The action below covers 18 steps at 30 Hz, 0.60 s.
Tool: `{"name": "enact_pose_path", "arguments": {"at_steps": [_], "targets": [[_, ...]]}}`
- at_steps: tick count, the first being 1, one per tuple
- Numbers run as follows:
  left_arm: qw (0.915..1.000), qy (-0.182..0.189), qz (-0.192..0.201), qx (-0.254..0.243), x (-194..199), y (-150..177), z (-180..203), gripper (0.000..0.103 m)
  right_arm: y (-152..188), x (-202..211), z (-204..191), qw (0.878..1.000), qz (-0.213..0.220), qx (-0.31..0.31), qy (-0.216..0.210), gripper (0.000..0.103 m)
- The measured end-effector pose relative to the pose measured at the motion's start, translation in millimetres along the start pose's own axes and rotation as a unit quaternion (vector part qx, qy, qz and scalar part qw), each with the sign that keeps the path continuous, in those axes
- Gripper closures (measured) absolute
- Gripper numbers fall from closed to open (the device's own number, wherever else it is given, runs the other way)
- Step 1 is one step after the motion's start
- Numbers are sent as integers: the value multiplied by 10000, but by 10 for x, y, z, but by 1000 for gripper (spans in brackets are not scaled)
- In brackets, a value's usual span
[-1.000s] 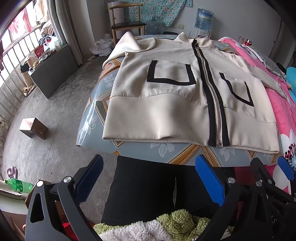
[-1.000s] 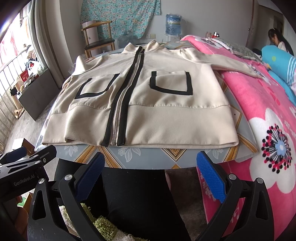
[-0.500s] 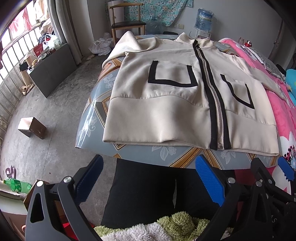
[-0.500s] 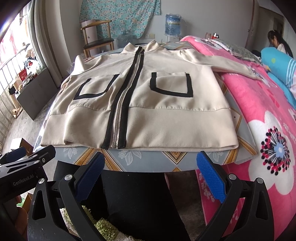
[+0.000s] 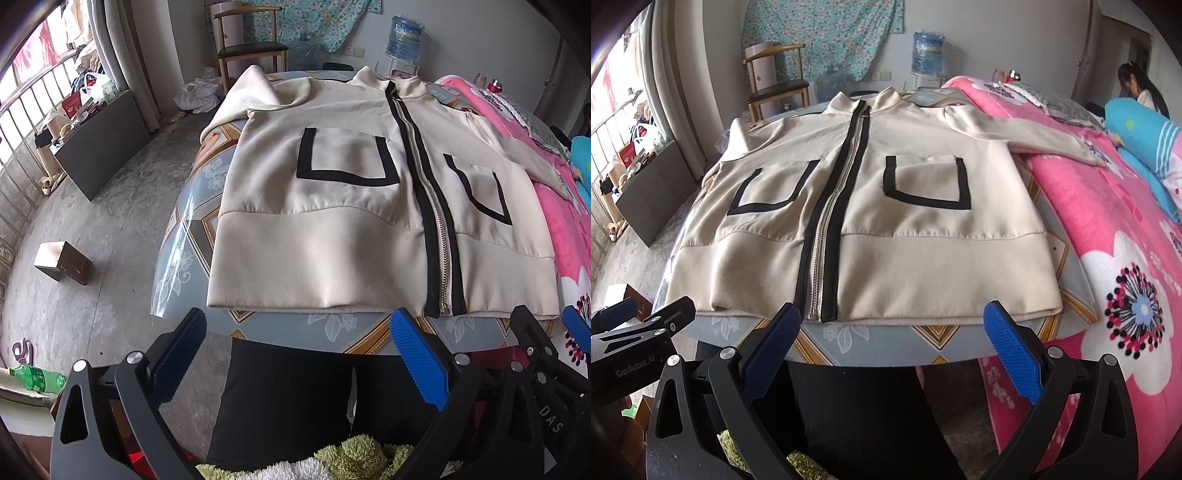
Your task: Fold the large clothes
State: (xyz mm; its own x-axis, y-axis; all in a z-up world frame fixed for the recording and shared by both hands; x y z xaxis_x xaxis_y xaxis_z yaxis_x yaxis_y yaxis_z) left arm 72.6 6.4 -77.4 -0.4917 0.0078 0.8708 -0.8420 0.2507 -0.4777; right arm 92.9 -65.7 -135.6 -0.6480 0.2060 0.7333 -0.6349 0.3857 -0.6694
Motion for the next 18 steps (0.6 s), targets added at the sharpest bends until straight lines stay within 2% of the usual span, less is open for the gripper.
{"name": "enact_pose_path", "arguments": {"at_steps": [11,18], "targets": [[10000,-31,7,-5,-108,-241,-180,5,-298,-128,-209,9998,134,75,140,7],[9999,-33,104,6,-245,-492,-374,5,-588,-231,-450,9989,310,337,44,7]]}}
Point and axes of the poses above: each gripper's, at about its wrist camera, not at the fingertips, and x roughly against the way its jaws point, z to its right, y to its underside, the point moved 9 cm from there along -x, roughly the way its jaws point, and after that the axes turned 14 degrees about -x, right-handed, at the moved point
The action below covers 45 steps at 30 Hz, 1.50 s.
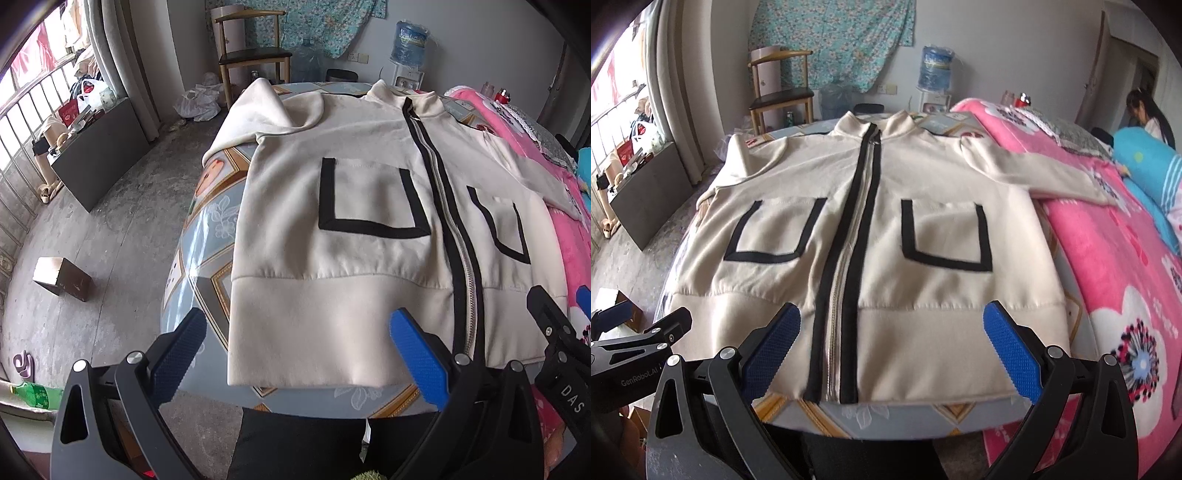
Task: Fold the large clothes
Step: 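Grasp the jacket sleeve with the left tool and lift it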
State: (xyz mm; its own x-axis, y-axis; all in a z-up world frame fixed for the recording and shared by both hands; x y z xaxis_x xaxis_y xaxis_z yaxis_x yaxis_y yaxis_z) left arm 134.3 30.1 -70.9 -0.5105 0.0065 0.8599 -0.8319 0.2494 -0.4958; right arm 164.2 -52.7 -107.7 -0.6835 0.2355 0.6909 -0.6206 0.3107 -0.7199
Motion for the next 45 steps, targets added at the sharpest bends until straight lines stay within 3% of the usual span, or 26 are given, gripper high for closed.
{"name": "enact_pose_path", "arguments": {"at_steps": [6,10,14,17,20,22,24,27,30,33,35,39,41,42,44,45], "targets": [[9955,431,773,347,-34,-338,-329,5,-259,-141,-295,9986,115,331,-396,7],[9861,791,1247,757,-57,-578,-693,5,-458,-276,-631,9925,69,492,-1118,7],[9773,878,1409,1316,-215,-805,-1216,5,-591,-448,-1011,9847,-27,718,-1587,7],[9712,764,1591,1600,-443,-1007,-1715,5,-617,-579,-1216,9816,-174,825,-1712,7],[9642,993,1232,2129,-998,-1174,-2254,5,-601,-676,-1353,9799,-291,875,-1769,7],[9478,1415,619,2790,-1607,-1210,-2570,5,-579,-725,-1403,9796,-341,920,-1752,7],[9204,1881,59,3428,-2163,-1187,-2740,5,-550,-785,-1431,9802,-377,995,-1670,7],[8522,2770,-708,4382,-2961,-1092,-2817,5,-523,-871,-1417,9815,-441,1038,-1545,7],[7499,3743,-972,5368,-3510,-1058,-2755,6,-513,-972,-1389,9828,-559,1035,-1424,7],[6777,4292,-1294,5830,-3826,-1045,-2567,6,-528,-1058,-1377,9839,-634,1022,-1321,7],[6461,4565,-1434,5946,-3918,-1075,-2438,6,-544,-1108,-1368,9844,-679,1011,-1267,7],[5987,4839,-1278,6253,-4027,-1188,-2346,14,-562,-1192,-1341,9852,-747,981,-1191,7],[5818,4867,-1145,6415,-4050,-1213,-2409,26,-571,-1222,-1320,9858,-764,964,-1144,7],[5751,4839,-1085,6507,-4066,-1232,-2456,39,-577,-1229,-1303,9862,-760,948,-1126,7],[5727,4764,-984,6598,-4094,-1251,-2554,55,-589,-1223,-1261,9870,-738,912,-1100,7],[5729,4732,-866,6636,-4082,-1278,-2635,69,-597,-1221,-1244,9873,-727,896,-1091,7]]}}
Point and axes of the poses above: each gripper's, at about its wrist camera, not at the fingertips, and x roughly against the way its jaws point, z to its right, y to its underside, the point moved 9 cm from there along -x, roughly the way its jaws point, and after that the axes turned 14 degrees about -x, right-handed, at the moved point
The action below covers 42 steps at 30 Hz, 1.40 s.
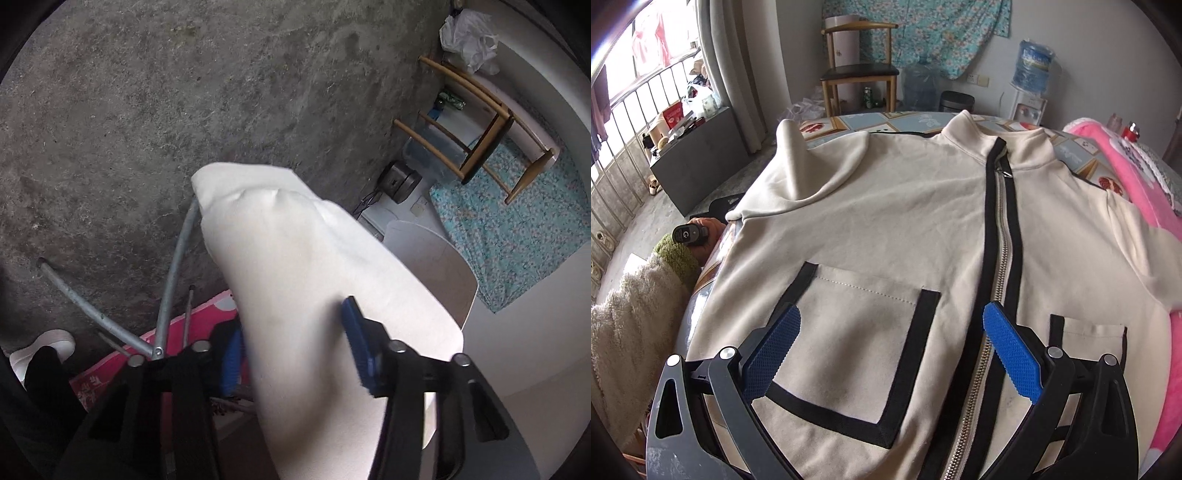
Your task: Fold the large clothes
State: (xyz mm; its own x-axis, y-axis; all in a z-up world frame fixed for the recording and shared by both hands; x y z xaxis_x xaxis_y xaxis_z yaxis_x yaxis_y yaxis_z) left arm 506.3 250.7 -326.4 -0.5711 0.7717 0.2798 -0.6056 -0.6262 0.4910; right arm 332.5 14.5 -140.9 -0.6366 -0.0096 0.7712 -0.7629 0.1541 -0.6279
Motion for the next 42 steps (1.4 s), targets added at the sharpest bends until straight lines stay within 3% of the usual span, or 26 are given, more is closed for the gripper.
{"name": "enact_pose_path", "arguments": {"at_steps": [1,4,7,9,11,12,14,15,18,20,21,22,23,25,27,31,32,35,37,40,42], "targets": [[9999,72,131,-20,51,-39,36,79,-1,11,27,10000,15,-24,15,7],[9958,403,774,-263,393,-205,300,93,4,43,98,9999,35,-122,22,7],[9877,458,1206,-879,764,-237,732,96,-3,83,171,9997,90,-215,1,7],[9736,311,1602,-1597,1066,-129,1123,96,-10,132,239,9994,161,-296,-19,7],[9470,33,1793,-2664,1278,201,1650,96,-19,185,317,9990,240,-380,-5,7],[9288,-161,1818,-3225,1328,431,1897,96,-24,215,371,9986,284,-437,11,7],[8705,-607,1768,-4554,1322,1076,2379,96,-34,273,531,9973,361,-627,81,7],[8372,-803,1666,-5147,1245,1409,2538,95,-39,297,625,9964,394,-734,153,7],[7091,-1658,988,-6782,789,2512,2656,94,-13,352,959,9928,399,-1045,431,7],[6416,-2064,608,-7362,484,3007,2443,92,6,392,1141,9906,402,-1164,603,7],[6170,-2237,371,-7536,328,3197,2267,86,13,427,1245,9890,422,-1227,709,7],[6006,-2438,76,-7614,155,3377,1998,75,28,464,1325,9878,454,-1275,771,7],[5936,-2566,-102,-7627,41,3456,1786,68,32,522,1416,9860,515,-1358,814,7],[5806,-2771,-393,-7646,-172,3577,1306,34,44,662,1582,9817,693,-1573,821,7],[5739,-2991,-471,-7609,-266,3626,884,28,57,801,1730,9773,872,-1756,800,7],[5294,-3190,-215,-7859,-177,3728,540,19,47,1018,1923,9756,1110,-1731,765,7],[5274,-3144,-170,-7891,-100,3742,490,17,22,1049,1928,9769,1131,-1690,656,7],[5403,-3008,116,-7858,61,3723,473,5,-164,1028,1762,9804,959,-1717,-93,7],[5542,-3156,464,-7688,207,3584,438,5,-332,942,1474,9792,670,-1729,-828,7],[5765,-3486,501,-7373,204,3323,331,5,-557,642,820,9692,-138,-1619,-1850,7],[5846,-3714,422,-7200,194,3171,233,5,-654,363,326,9650,-730,-1333,-2138,7]]}}
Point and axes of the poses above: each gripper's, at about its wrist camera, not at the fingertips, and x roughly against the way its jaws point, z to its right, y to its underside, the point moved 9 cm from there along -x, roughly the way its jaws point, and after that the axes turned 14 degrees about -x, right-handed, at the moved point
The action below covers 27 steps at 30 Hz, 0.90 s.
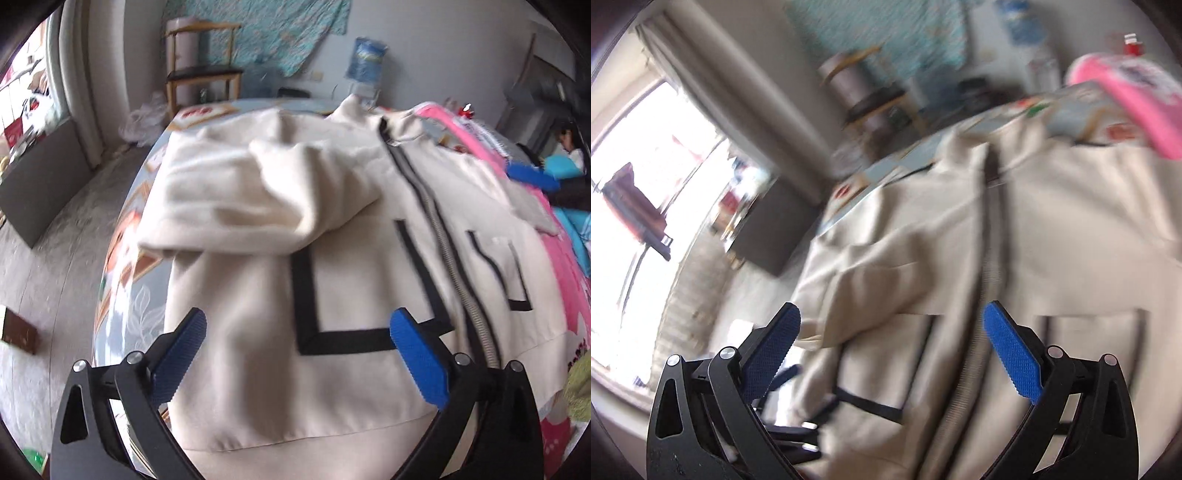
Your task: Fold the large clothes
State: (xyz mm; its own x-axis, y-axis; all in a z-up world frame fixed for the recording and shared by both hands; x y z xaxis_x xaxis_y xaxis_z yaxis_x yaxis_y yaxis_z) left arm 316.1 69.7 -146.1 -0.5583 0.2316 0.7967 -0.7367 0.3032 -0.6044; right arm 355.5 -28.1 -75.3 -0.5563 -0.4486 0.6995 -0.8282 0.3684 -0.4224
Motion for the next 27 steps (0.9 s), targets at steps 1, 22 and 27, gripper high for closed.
{"name": "enact_pose_path", "arguments": {"at_steps": [1,22,27], "targets": [[9999,27,-82,72,-37,32,-26,5,-14,-208,-144,9997,-223,115,34,7],[9965,396,127,726,-52,104,-156,5,-277,-622,-361,9888,-375,1126,902,96],[9894,884,377,1091,-16,87,-270,5,124,140,329,9948,68,568,844,98]]}}
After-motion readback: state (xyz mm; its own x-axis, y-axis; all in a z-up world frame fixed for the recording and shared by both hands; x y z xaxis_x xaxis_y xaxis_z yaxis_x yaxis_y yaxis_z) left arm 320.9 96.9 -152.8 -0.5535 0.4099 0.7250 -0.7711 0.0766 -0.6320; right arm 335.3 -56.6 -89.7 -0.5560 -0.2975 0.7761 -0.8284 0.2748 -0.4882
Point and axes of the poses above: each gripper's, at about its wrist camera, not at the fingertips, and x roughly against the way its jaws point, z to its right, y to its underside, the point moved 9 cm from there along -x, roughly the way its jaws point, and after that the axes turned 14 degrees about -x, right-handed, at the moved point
